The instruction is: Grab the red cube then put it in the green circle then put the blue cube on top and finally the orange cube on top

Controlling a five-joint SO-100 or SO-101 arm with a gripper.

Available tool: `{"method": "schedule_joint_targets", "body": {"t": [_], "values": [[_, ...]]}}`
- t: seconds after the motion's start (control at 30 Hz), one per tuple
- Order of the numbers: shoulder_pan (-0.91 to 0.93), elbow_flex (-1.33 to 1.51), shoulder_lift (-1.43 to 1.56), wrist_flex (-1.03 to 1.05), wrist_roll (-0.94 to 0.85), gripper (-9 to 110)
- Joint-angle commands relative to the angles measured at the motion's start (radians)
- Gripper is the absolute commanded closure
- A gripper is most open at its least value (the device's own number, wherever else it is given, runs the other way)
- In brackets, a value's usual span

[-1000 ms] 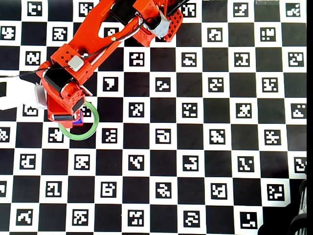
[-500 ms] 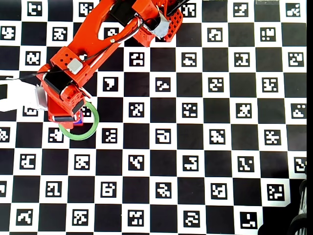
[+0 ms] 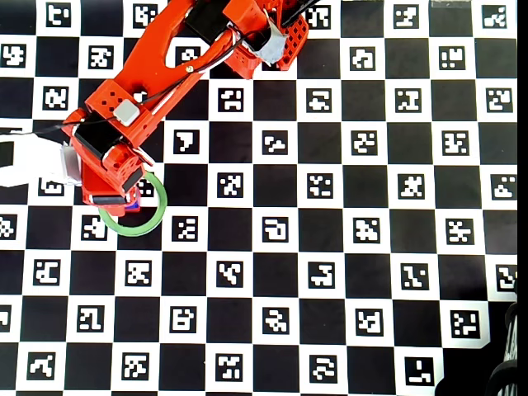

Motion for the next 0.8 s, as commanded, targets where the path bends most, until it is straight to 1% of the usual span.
{"method": "schedule_joint_targets", "body": {"t": [0.0,0.77], "values": [[-0.02,-0.014,0.054,0.003,0.009,98],[0.008,0.026,0.074,-0.02,-0.011,99]]}}
